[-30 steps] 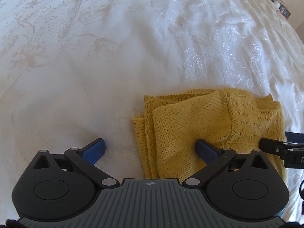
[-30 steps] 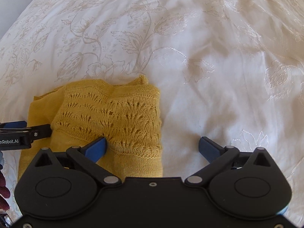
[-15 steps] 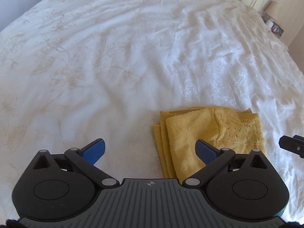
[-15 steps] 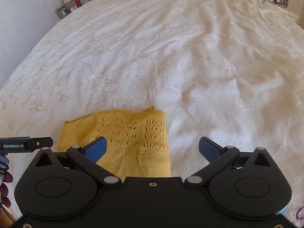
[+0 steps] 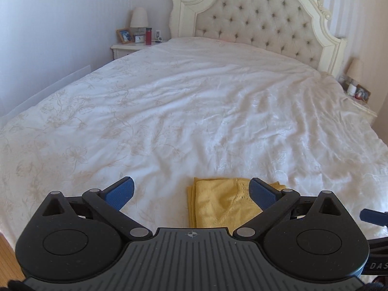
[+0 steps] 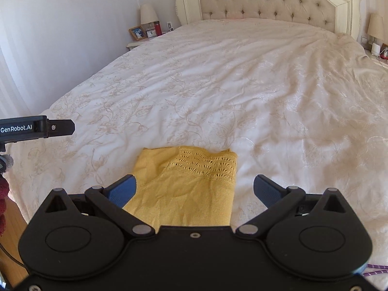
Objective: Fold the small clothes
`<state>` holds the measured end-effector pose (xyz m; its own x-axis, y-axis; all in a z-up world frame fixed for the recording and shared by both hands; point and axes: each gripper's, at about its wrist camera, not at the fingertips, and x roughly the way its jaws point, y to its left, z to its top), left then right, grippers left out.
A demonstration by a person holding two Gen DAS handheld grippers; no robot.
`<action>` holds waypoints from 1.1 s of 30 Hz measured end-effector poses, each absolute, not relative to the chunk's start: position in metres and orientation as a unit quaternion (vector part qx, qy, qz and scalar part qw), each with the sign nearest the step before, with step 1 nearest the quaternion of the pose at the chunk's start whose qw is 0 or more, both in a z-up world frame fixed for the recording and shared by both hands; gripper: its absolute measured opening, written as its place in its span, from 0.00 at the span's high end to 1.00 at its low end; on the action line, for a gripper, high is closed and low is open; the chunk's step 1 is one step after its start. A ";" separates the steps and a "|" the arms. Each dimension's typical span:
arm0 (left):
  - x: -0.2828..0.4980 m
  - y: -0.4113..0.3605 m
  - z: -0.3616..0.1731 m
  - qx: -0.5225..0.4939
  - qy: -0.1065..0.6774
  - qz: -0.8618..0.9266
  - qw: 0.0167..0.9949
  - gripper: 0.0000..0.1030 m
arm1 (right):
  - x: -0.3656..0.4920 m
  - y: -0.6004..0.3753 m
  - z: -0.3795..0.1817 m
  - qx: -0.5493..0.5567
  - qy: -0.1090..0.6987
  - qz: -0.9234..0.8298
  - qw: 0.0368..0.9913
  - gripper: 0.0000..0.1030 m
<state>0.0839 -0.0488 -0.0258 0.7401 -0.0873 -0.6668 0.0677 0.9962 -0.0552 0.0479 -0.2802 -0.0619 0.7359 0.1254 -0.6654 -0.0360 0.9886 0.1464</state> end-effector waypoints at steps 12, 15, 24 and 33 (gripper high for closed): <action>0.030 -0.077 -0.046 0.045 0.449 0.005 0.892 0.01 | 0.002 -0.288 -0.062 0.078 0.425 0.009 0.902 0.01; 0.019 -0.079 -0.051 0.039 0.466 -0.001 0.884 0.01 | -0.007 -0.291 -0.062 0.098 0.433 0.016 0.896 0.01; 0.000 -0.081 -0.052 0.030 0.483 -0.004 0.875 0.01 | -0.024 -0.293 -0.060 0.115 0.438 0.004 0.892 0.01; -0.007 -0.080 -0.052 0.034 0.489 -0.007 0.872 0.02 | -0.033 -0.290 -0.060 0.119 0.438 -0.003 0.891 0.01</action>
<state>-0.0072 -0.0803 -0.0522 0.5226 0.0204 -0.8524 0.0455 0.9976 0.0517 -0.0327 -0.2895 -0.0602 0.6169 0.0991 -0.7807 0.1096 0.9716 0.2099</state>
